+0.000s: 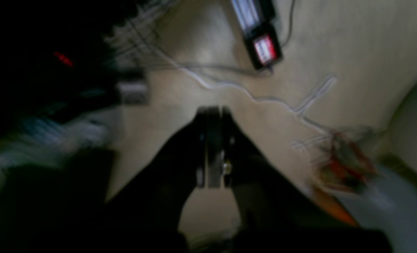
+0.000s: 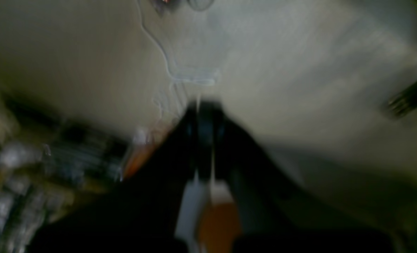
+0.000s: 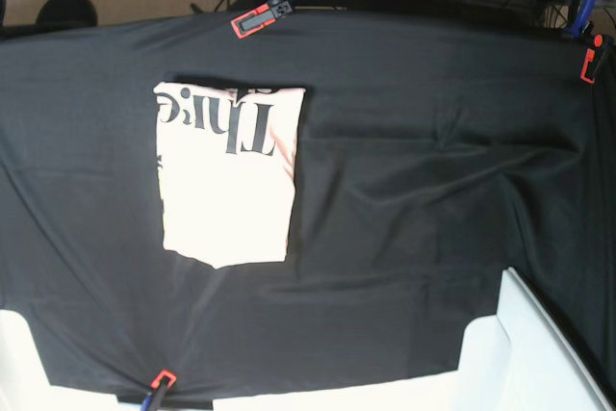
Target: Fold the T-shirt properly
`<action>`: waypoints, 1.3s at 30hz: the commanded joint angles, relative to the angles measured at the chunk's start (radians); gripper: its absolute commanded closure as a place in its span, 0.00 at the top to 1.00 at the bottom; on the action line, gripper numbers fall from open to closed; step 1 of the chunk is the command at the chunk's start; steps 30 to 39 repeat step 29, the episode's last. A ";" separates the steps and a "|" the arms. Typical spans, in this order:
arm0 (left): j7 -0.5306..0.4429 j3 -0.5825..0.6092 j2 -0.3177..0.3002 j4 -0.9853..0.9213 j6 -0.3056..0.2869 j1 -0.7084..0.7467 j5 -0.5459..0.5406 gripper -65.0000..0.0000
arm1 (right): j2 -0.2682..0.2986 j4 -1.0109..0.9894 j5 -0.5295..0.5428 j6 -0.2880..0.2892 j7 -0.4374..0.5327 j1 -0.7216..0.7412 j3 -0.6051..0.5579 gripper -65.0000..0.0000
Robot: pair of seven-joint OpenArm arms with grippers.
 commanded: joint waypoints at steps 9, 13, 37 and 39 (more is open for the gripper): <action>-0.069 -0.001 -0.002 -0.332 -0.002 -0.245 0.003 0.00 | -0.006 -0.532 -0.005 0.007 0.481 0.254 -0.223 0.00; -0.072 -0.006 -0.002 -0.332 -0.002 -0.265 -0.005 0.00 | 0.000 -0.533 -0.005 0.007 0.525 0.261 -0.173 0.00; -0.073 -0.010 0.015 -0.275 -0.002 -0.265 -0.006 0.00 | 0.014 -0.538 -0.006 0.007 0.522 0.306 -0.156 0.00; -0.073 -0.010 0.015 -0.275 -0.002 -0.265 -0.006 0.00 | 0.014 -0.538 -0.006 0.007 0.522 0.306 -0.156 0.00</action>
